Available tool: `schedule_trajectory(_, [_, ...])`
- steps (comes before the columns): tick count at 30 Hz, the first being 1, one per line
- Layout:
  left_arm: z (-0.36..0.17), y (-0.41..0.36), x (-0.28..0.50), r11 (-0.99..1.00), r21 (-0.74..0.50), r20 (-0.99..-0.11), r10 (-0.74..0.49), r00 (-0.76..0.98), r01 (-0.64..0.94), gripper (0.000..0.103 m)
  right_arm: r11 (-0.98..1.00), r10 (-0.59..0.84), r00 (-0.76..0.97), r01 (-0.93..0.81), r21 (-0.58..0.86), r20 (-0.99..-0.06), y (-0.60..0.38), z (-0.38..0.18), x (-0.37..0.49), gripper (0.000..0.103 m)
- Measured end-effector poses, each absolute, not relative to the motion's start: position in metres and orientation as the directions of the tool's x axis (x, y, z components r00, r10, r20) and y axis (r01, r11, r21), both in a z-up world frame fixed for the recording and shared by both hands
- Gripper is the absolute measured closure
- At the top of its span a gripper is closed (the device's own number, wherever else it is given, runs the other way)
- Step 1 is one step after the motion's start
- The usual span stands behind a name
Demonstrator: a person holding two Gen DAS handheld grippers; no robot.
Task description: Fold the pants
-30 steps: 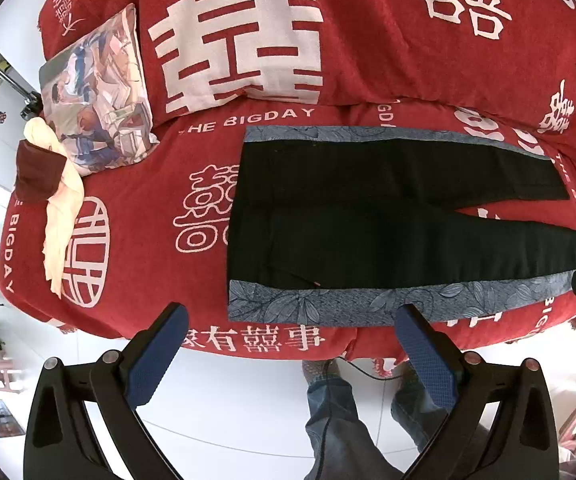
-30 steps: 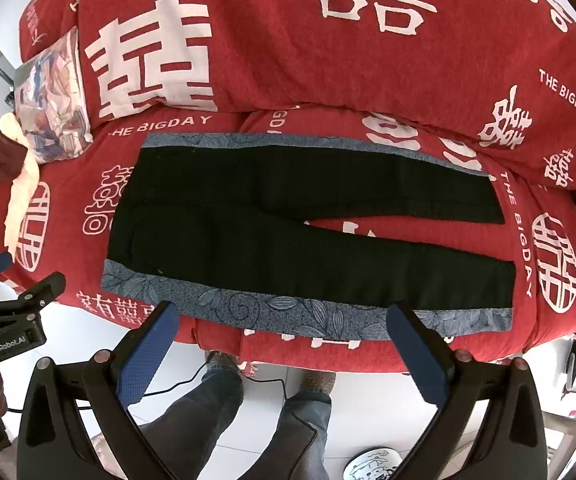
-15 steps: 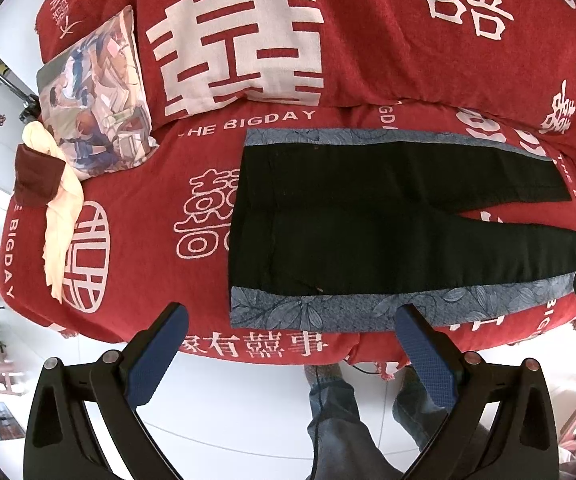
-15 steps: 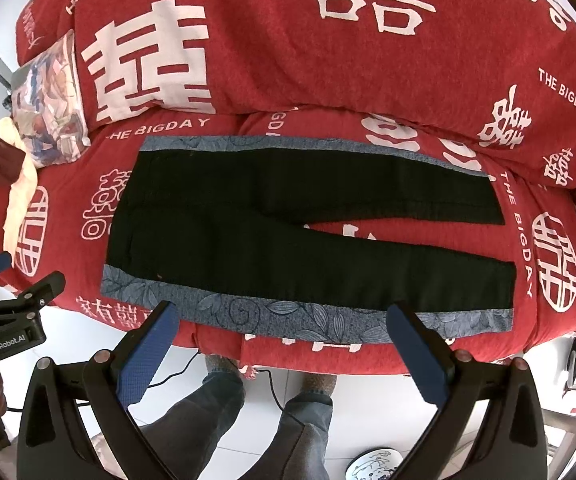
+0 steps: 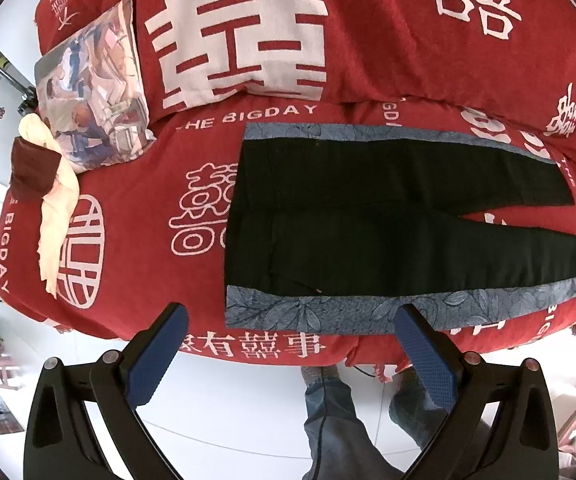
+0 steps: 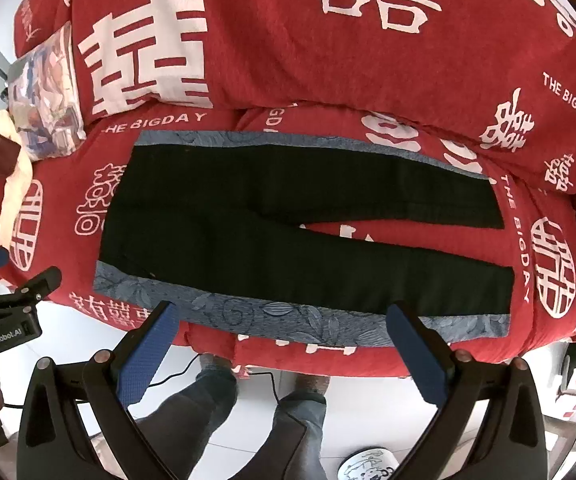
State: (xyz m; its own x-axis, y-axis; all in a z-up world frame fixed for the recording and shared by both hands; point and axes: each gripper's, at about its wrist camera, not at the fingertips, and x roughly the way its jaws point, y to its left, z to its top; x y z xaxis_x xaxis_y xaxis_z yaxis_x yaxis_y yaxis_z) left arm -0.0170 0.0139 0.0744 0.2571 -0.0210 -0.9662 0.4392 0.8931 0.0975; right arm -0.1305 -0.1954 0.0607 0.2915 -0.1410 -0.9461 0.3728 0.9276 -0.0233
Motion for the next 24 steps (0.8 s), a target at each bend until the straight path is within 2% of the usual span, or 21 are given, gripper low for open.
schedule_trajectory(10, [0.014,0.023,-0.014,0.917,0.089,-0.989,0.034,0.146,0.39,0.0,0.885,0.023,0.249,0.445,0.136,-0.968,-0.214,0.004,-0.135,0.0])
schedule_trajectory(14, [-0.025,0.029,-0.012,0.923,0.087,-0.991,0.043,0.125,0.376,0.0,0.865,0.137,0.239,0.444,0.234,-0.961,-0.212,-0.043,-0.126,0.0])
schedule_trajectory(17, [-0.061,0.043,-0.008,0.949,0.024,-0.997,0.0,0.078,0.315,0.0,0.808,0.28,0.261,0.456,0.374,-0.924,-0.206,-0.085,-0.122,0.0])
schedule_trajectory(19, [-0.078,0.058,-0.006,0.966,-0.055,-0.997,-0.068,0.044,0.254,0.0,0.727,0.402,0.297,0.472,0.499,-0.866,-0.199,-0.11,-0.121,0.004])
schedule_trajectory(23, [-0.105,0.085,-0.004,0.969,-0.184,-0.981,-0.19,0.022,0.167,0.0,0.52,0.621,0.347,0.489,0.701,-0.703,-0.172,-0.171,-0.117,0.028])
schedule_trajectory(24, [-0.113,0.091,-0.004,0.963,-0.225,-0.974,-0.228,0.005,0.15,0.0,0.494,0.647,0.347,0.487,0.72,-0.679,-0.165,-0.185,-0.116,0.028])
